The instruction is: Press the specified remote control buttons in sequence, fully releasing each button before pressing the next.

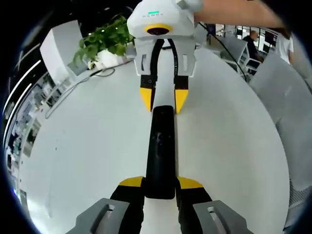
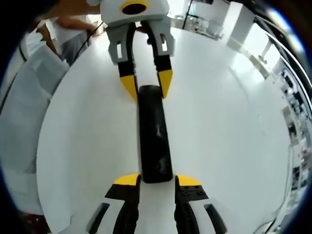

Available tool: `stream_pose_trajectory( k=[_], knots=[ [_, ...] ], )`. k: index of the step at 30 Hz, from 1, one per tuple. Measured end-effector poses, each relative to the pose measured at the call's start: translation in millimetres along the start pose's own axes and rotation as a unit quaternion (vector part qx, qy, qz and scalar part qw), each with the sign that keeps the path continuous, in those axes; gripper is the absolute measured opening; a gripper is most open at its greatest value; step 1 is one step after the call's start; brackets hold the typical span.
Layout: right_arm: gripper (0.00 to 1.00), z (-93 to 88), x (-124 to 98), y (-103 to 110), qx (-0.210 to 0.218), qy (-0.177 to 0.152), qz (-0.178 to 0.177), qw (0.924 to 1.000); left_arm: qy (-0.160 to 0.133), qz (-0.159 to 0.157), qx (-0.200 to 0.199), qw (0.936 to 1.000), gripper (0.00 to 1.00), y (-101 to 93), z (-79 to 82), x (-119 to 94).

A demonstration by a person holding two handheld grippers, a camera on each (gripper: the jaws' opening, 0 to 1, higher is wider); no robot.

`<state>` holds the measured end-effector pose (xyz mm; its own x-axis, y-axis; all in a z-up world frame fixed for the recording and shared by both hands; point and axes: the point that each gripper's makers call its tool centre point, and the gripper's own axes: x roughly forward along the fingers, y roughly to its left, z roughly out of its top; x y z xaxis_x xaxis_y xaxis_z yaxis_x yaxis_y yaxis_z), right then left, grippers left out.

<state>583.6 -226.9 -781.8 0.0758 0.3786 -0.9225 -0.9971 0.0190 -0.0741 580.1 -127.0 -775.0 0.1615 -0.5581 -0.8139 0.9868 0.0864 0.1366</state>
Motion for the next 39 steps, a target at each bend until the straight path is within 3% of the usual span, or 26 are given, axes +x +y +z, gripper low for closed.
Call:
stream_pose_trajectory(
  k=[5,21,36,39],
  knots=[
    [0.24,-0.9,-1.9,3.3,0.000,0.003,0.000,1.0000,0.000,0.001,-0.007,1.0000,0.29,0.6,-1.6,-1.5],
    [0.24,2.4,-12.4,3.7,0.004,-0.008,-0.015,0.9998,-0.012,0.019,-0.022,0.9995,0.32,2.0,-1.3,-15.5],
    [0.28,7.1,-32.9,10.5,0.026,-0.043,-0.056,0.9972,-0.055,0.056,-0.062,0.9950,0.41,-6.0,4.4,-38.4],
    [0.31,8.1,-40.7,12.0,0.034,-0.055,-0.072,0.9953,-0.064,0.068,-0.071,0.9931,0.47,-8.8,5.0,-44.1]
  ],
)
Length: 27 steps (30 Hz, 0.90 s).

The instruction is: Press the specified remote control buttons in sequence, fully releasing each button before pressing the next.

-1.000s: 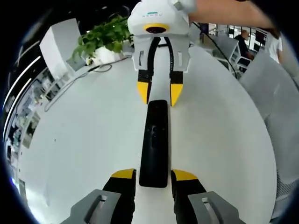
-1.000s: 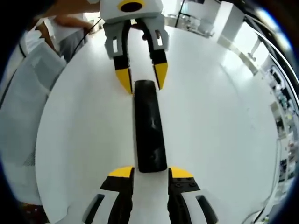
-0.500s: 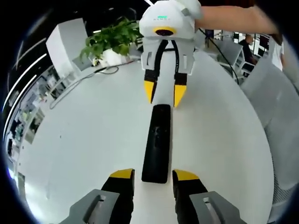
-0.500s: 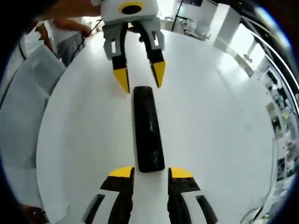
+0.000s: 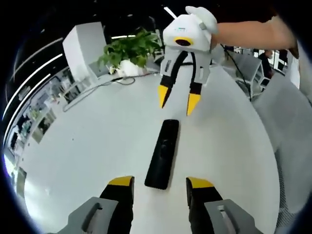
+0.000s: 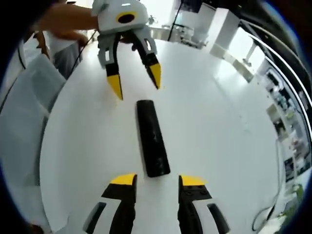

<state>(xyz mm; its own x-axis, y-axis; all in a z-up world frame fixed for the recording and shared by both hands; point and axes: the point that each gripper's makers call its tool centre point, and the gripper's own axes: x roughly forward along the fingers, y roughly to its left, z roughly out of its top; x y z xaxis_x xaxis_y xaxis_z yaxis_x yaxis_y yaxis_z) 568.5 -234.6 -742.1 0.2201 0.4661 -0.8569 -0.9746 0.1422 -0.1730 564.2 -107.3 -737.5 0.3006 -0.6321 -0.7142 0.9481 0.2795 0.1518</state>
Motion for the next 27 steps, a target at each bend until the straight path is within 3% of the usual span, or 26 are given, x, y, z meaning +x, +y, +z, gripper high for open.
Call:
stream_pose_trajectory(
  k=[15,27],
  knots=[
    [0.40,1.6,-28.8,16.4,0.051,-0.056,-0.051,0.9959,-0.065,0.045,-0.057,0.9952,0.63,-24.0,11.2,-29.2],
    [0.42,-0.8,-34.0,27.9,0.079,-0.080,-0.067,0.9914,-0.077,0.063,-0.085,0.9913,0.65,-34.6,3.5,-36.0]
  ],
)
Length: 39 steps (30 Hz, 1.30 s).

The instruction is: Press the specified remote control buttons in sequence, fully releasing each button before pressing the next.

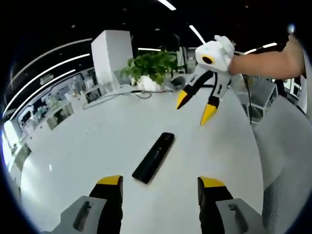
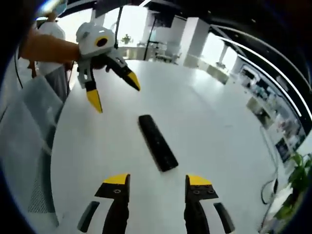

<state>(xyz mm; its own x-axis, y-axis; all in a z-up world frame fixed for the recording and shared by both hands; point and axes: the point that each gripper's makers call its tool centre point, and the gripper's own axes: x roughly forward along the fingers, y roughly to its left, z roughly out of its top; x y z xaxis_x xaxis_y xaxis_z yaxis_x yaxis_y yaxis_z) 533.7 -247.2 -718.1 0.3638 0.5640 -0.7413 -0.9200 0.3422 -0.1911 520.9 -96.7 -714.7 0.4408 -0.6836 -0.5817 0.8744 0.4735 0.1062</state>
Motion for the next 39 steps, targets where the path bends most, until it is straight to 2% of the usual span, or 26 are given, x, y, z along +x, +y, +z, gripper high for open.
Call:
stream_pose_trajectory(
  k=[17,20,29,39],
  knots=[
    [0.46,4.2,-4.9,7.4,0.017,-0.027,-0.017,0.9994,-0.012,0.011,-0.024,0.9996,0.71,-7.6,-4.2,-5.3],
    [0.48,3.4,-5.2,10.4,0.019,-0.031,-0.020,0.9991,-0.023,0.014,-0.030,0.9992,0.76,-9.3,-2.1,-6.4],
    [0.53,-1.7,-9.0,22.9,0.033,-0.044,-0.027,0.9981,-0.036,0.018,-0.042,0.9983,0.80,-22.5,0.1,-9.4],
    [0.60,2.6,-14.7,35.0,0.042,-0.068,-0.036,0.9961,-0.066,0.029,-0.070,0.9950,0.90,-34.2,2.3,-15.0]
  ],
)
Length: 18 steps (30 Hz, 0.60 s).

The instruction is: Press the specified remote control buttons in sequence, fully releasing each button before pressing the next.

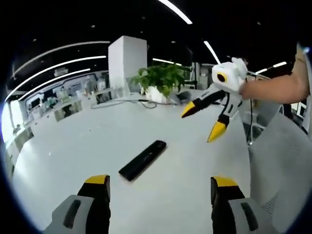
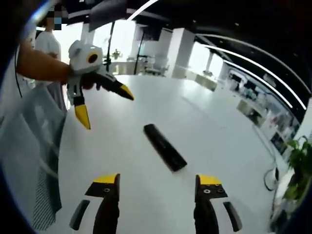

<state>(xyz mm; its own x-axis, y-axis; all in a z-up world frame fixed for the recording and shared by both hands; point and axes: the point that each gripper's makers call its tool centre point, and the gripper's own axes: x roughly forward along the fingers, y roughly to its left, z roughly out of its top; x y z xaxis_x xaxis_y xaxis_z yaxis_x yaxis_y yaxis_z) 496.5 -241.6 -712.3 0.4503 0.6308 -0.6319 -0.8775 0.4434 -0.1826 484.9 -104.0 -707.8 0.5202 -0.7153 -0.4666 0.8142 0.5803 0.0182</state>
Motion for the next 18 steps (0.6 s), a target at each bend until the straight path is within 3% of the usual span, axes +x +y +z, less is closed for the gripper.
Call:
stream_pose_trajectory(
  k=[18],
  knots=[
    [0.64,19.2,-12.1,20.3,0.043,-0.070,-0.031,0.9962,-0.059,0.029,-0.048,0.9967,0.96,-9.2,13.3,-23.5]
  ],
)
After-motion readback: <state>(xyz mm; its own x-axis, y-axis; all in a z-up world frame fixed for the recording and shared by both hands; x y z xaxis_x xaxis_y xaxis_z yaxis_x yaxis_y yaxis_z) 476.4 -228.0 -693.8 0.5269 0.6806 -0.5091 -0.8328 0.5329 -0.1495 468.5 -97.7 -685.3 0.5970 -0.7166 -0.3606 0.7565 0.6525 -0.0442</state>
